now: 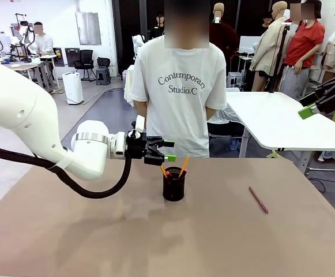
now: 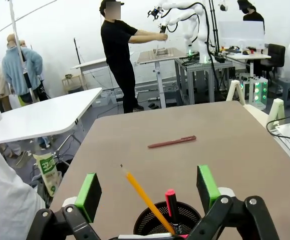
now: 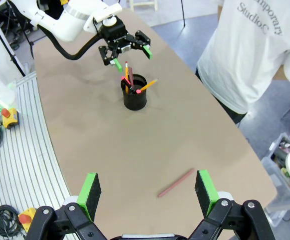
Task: Place the pens into the pen holder.
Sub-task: Pick up a writing instrument from the table and place it into the Pen holder.
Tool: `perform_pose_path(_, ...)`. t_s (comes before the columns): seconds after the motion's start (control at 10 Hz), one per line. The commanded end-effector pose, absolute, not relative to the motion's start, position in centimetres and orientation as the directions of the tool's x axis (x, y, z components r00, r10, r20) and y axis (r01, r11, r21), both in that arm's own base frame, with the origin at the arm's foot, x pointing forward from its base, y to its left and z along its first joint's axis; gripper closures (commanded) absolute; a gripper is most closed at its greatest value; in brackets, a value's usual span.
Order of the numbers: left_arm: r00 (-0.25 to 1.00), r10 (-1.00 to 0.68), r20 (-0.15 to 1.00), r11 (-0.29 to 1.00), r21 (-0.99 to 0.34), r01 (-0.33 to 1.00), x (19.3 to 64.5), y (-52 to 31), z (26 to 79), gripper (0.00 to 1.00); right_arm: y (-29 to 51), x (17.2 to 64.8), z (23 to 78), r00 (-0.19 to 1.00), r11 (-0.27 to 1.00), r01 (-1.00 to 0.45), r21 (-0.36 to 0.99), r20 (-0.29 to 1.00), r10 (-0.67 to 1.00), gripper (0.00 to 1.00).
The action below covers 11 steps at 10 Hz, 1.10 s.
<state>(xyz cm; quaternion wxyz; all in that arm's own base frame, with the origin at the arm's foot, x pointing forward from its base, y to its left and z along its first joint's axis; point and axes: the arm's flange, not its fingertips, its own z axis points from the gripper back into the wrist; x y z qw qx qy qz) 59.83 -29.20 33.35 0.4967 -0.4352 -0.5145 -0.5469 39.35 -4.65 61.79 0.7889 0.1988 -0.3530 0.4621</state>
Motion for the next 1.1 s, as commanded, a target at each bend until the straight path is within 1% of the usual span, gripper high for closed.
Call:
perform_pose_path(0.0,-0.127,-0.079,0.989,0.015,0.129,0.992,59.8,-29.1,33.2,0.00,-4.6,39.5,61.8,0.301,0.482,-0.876,-0.014,0.766,0.569,0.00)
perform_pose_path(0.3,-0.126,-0.091,0.988,0.019,0.128,0.992,59.8,-29.2,33.2,0.00,-4.6,39.5,61.8,0.301,0.482,-0.876,-0.014,0.766,0.569,0.00)
perform_pose_path(0.4,-0.085,-0.166,0.982,0.003,0.086,0.996,60.2,-28.4,33.8,0.00,-4.6,39.5,61.8,0.301,0.482,-0.876,-0.014,0.766,0.569,0.00)
perform_pose_path(0.5,-0.075,-0.213,0.974,-0.037,0.068,0.997,60.6,-26.9,35.4,0.00,-4.6,39.5,61.8,0.301,0.482,-0.876,-0.014,0.766,0.569,0.00)
perform_pose_path(0.6,-0.070,-0.232,0.970,-0.082,0.052,0.995,58.8,-25.6,37.7,0.00,-4.6,39.5,61.8,0.301,0.482,-0.876,-0.014,0.766,0.569,0.00)
perform_pose_path(0.7,-0.115,-0.242,0.963,-0.081,0.098,0.992,58.6,-24.2,39.1,0.00,-4.6,39.5,61.8,0.301,0.482,-0.876,-0.014,0.766,0.569,0.00)
perform_pose_path(0.9,-0.103,-0.383,0.918,-0.042,0.094,0.995,56.8,-21.1,42.8,0.00,-4.6,39.5,61.8,0.301,0.482,-0.876,-0.014,0.766,0.569,0.00)
perform_pose_path(1.0,-0.067,-0.474,0.878,-0.011,0.070,0.997,56.8,-19.0,45.1,0.00,-4.6,39.5,61.8,0.301,0.482,-0.876,-0.014,0.766,0.569,0.00)
